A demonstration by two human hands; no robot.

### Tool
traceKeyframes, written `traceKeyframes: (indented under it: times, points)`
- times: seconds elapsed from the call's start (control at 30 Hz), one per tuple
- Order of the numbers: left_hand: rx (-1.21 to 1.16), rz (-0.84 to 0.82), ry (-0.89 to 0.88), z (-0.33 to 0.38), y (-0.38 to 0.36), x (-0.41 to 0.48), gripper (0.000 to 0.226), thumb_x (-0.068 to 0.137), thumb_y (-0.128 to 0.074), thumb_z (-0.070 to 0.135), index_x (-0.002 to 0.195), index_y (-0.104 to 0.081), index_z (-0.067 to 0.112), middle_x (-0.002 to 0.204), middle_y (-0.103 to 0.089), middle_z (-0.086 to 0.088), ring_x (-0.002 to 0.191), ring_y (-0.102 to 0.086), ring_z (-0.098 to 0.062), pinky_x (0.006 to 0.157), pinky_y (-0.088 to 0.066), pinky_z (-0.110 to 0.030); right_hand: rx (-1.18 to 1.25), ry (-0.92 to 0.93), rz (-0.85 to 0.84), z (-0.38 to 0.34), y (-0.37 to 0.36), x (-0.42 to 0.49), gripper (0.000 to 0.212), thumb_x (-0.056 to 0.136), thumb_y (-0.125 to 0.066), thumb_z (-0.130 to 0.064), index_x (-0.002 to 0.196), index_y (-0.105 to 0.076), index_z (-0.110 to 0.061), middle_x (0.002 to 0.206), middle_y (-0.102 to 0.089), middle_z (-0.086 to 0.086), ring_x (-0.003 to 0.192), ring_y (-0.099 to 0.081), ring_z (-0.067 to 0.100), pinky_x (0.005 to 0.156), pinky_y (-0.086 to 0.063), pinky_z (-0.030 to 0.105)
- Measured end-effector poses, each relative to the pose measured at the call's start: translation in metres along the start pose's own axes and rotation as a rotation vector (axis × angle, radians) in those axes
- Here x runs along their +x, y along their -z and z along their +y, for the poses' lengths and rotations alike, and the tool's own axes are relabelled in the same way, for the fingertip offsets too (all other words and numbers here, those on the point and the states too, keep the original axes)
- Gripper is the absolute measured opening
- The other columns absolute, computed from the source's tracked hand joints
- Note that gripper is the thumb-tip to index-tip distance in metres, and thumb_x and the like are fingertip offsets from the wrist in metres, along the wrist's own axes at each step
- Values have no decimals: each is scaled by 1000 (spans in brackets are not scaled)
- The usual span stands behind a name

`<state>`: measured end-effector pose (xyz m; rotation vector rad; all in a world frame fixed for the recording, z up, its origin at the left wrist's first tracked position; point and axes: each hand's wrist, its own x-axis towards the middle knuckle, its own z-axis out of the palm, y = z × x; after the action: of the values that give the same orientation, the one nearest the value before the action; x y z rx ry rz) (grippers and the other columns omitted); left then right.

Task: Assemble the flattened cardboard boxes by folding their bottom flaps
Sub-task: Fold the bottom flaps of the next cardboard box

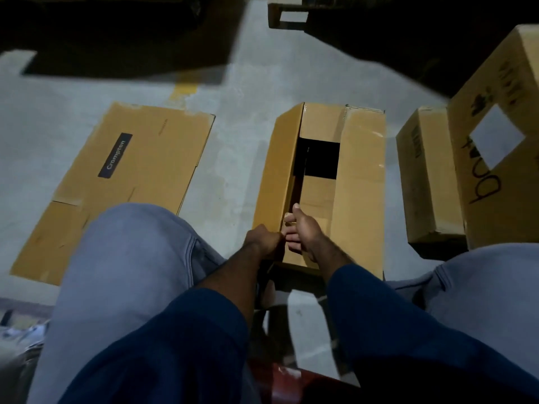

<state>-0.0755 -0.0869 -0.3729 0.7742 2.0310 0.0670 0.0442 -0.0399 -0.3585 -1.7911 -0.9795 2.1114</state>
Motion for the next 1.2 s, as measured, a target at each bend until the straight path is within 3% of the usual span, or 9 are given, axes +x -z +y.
traceKeyframes:
  times: [0.1,0.2,0.33,0.5,0.67,0.83,1.0,1.13,1.2]
  points:
    - [18,-4,-19,5,-9,15,74,93,-58,62,140,-51,5,138,-58,-19,120,-59,-36,82,-47,-32,-84,12,54,3,1,18,41,102,-48,-51,101,-67,-14,83,-62,7,67,-53,19,56,-43,29]
    - [-25,-28,-50,12,-11,27,70,95,-57,57,140,-51,3,137,-58,-20,121,-59,-36,92,-52,-37,-262,126,151,-6,2,29,31,102,-55,-35,90,-68,-10,87,-66,9,75,-58,24,60,-42,30]
    - [-47,3,-143,27,-2,37,55,99,-55,48,128,-59,1,127,-64,-18,112,-62,-36,86,-52,-38,-430,203,213,-22,2,44,25,98,-60,-26,84,-70,-9,89,-71,11,81,-65,27,63,-42,30]
    - [-10,37,-240,46,10,48,33,103,-51,26,114,-63,-2,113,-66,-21,103,-65,-36,81,-55,-38,-671,272,319,-30,5,67,27,98,-59,-39,91,-71,-16,95,-70,3,78,-61,17,65,-43,28]
    - [85,56,-289,54,1,47,18,93,-65,17,105,-70,5,94,-68,-8,81,-59,-21,69,-48,-29,-1026,277,431,-49,-4,83,54,94,-48,-67,105,-69,-18,101,-68,6,90,-66,31,76,-54,39]
    - [153,134,-225,55,-2,52,11,91,-69,17,93,-66,7,83,-57,-6,86,-64,-28,67,-50,-33,-1257,313,482,-77,-8,95,47,99,-49,-56,109,-67,-13,100,-65,9,91,-66,31,70,-48,37]
    - [164,143,-217,55,-3,60,14,96,-62,17,103,-64,5,91,-56,-8,94,-64,-29,69,-49,-34,-1244,289,459,-84,-12,107,25,96,-52,-35,97,-63,-13,80,-56,3,77,-62,26,74,-57,38]
    - [144,149,-219,55,-1,63,16,98,-60,23,89,-58,10,87,-56,-8,93,-66,-31,65,-46,-34,-1190,281,466,-85,-14,111,19,94,-56,-30,91,-60,-11,82,-58,5,78,-63,26,69,-57,37]
    - [174,163,-214,61,2,66,20,96,-62,29,96,-64,9,91,-61,-9,93,-67,-30,67,-48,-33,-1166,287,469,-87,-11,112,20,93,-58,-31,92,-62,-11,83,-61,5,79,-64,27,70,-59,38]
